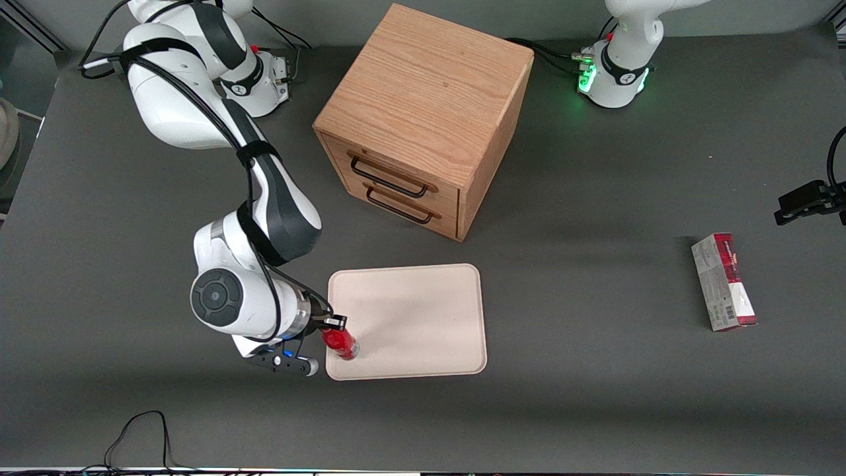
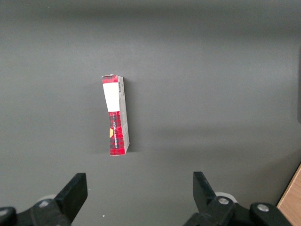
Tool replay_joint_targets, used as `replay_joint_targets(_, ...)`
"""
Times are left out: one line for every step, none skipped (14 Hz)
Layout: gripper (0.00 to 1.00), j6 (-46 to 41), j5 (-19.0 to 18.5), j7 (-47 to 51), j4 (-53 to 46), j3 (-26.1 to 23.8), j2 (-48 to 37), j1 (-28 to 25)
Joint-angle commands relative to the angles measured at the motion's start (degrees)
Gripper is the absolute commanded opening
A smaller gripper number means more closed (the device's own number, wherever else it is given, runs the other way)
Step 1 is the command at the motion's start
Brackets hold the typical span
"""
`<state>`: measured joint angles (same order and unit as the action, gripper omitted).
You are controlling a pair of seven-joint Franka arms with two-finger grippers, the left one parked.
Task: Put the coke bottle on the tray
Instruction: 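Open the right gripper to release the bottle on the tray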
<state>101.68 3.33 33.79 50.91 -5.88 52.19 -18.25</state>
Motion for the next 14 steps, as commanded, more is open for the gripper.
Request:
replay_joint_targets(0.0, 0.01, -0.95, -1.97, -2.74, -0.19, 1.6, -0.38)
replay_joint_targets(0.0, 0.01, -0.96, -2.14, -2.74, -0.19, 1.6, -0.38)
replay_joint_targets(0.0, 0.09, -0.96, -2.23, -2.74, -0.1, 1.6, -0.38)
replay_joint_targets(0.0, 0.09, -0.96, -2.32, -2.74, -0.01, 1.69, -0.38)
replay_joint_targets(0.0, 0.53, -1.22, -2.32, -2.74, 0.08, 1.69, -0.47)
replay_joint_targets(0.0, 0.62, -1.65, -2.32, -2.66, 0.16, 1.69, -0.38)
replay_joint_targets(0.0, 0.71, -1.83, -2.23, -2.66, 0.16, 1.69, -0.38)
replay_joint_targets(0.0, 0.8, -1.75, -2.23, -2.57, 0.16, 1.69, -0.38)
replay_joint_targets(0.0, 0.8, -1.75, -2.32, -2.48, 0.16, 1.69, -0.38)
replay_joint_targets(0.0, 0.8, -1.75, -2.32, -2.31, 0.34, 1.69, -0.38)
replay_joint_targets(0.0, 0.8, -1.83, -2.23, -2.22, 0.34, 1.6, -0.38)
replay_joint_targets(0.0, 0.8, -1.83, -2.23, -2.04, 0.34, 1.6, -0.38)
replay_joint_targets(0.0, 0.8, -1.83, -2.23, -1.95, 0.34, 1.6, -0.29)
replay_joint_targets(0.0, 0.8, -1.83, -2.23, -1.78, 0.43, 1.6, -0.29)
